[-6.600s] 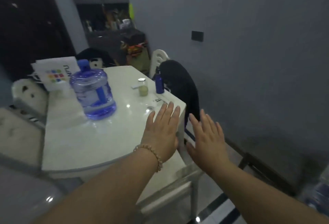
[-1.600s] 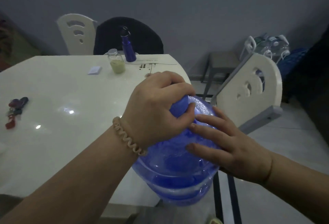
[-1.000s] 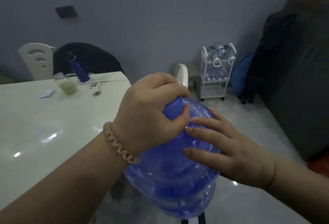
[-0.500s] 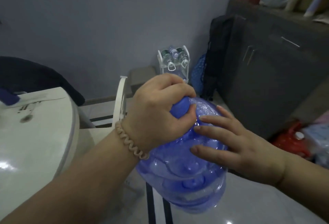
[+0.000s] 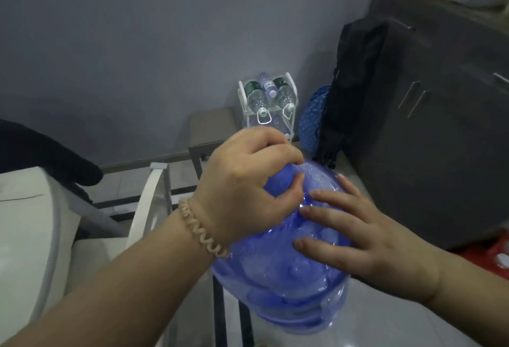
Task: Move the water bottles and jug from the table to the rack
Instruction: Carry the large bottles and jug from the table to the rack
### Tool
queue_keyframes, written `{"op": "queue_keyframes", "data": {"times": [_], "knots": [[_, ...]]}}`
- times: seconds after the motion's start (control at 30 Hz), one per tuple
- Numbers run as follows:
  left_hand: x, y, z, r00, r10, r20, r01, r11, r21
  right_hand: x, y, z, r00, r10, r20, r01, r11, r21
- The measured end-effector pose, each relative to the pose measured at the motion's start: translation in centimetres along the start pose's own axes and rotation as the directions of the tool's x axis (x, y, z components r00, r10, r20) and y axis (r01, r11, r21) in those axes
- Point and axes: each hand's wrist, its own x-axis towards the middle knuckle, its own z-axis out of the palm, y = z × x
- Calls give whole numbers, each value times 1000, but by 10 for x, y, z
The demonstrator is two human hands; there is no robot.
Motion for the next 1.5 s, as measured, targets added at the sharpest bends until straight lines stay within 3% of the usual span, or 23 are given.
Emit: {"op": "queue_keyframes", "data": {"times": [0.33,0.6,1.1,1.5], "knots": [[91,-163,44,990,-117,-77,131,971,200,94,202,97,984,-175,-36,177,979,98],[146,-274,49,963,-217,-160,257,917,303,186,321,164,944,-324,-67,331,928,173],[192,-517,37,952,-293,-92,307,907,288,332,433,322,963,-257,-85,270,933,238],[204,-642,63,879,-433,-200,477,800,364,413,541,424,892,-448,-64,447,849,281]]}}
